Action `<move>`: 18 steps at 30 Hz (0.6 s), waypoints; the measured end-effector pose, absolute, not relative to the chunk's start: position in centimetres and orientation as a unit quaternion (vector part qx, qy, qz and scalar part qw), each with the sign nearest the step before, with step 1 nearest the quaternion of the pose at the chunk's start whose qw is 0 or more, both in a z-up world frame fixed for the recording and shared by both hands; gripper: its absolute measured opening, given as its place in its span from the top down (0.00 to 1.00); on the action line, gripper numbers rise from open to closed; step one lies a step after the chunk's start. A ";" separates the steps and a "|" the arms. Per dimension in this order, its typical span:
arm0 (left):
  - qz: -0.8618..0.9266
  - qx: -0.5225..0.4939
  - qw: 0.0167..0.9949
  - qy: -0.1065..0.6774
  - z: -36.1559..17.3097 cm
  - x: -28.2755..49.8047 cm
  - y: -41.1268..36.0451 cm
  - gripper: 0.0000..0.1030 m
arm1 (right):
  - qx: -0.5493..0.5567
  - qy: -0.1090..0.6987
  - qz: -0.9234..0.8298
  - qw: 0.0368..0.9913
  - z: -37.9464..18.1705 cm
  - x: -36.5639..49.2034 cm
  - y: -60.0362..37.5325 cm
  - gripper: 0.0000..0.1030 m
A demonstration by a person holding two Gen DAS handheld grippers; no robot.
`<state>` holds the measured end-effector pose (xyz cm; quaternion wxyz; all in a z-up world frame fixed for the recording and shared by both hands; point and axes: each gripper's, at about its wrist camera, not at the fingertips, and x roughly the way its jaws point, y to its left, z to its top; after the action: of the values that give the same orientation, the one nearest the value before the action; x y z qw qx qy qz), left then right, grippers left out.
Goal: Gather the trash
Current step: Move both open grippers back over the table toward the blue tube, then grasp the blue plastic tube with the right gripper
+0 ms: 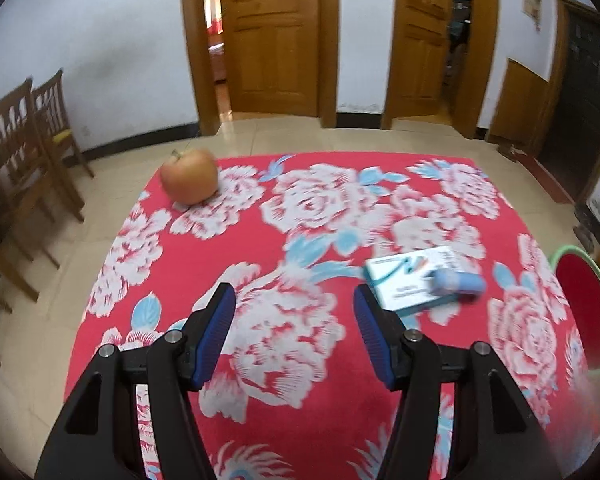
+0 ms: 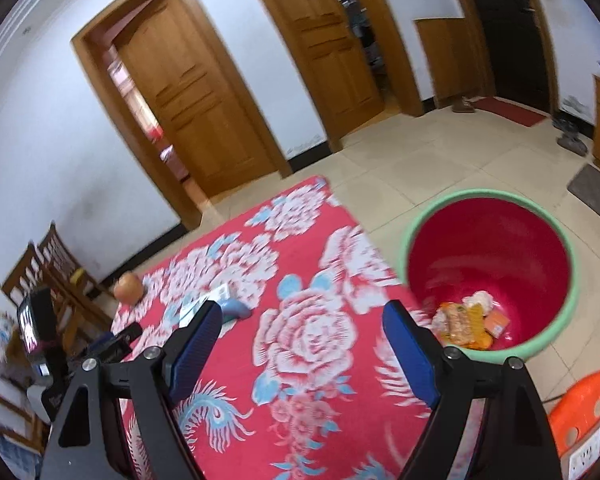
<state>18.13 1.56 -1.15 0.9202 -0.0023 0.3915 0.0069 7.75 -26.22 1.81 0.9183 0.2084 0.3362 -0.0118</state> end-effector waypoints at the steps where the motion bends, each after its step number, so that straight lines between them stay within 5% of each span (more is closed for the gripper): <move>1: 0.013 -0.007 0.919 0.393 -1.5 18.4 2.0 0.41 | 0.202 0.343 -0.007 0.917 1.6 8.3 -25.7 0.18; 18: 0.063 -0.036 0.917 0.392 -4.0 19.4 5.4 0.41 | 0.188 0.426 0.025 0.885 -3.8 17.0 -19.0 0.03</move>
<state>19.43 5.43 -3.96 0.9171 -0.0364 0.3920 0.0634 17.01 -18.98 -3.84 0.8848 0.1883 0.4255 0.0247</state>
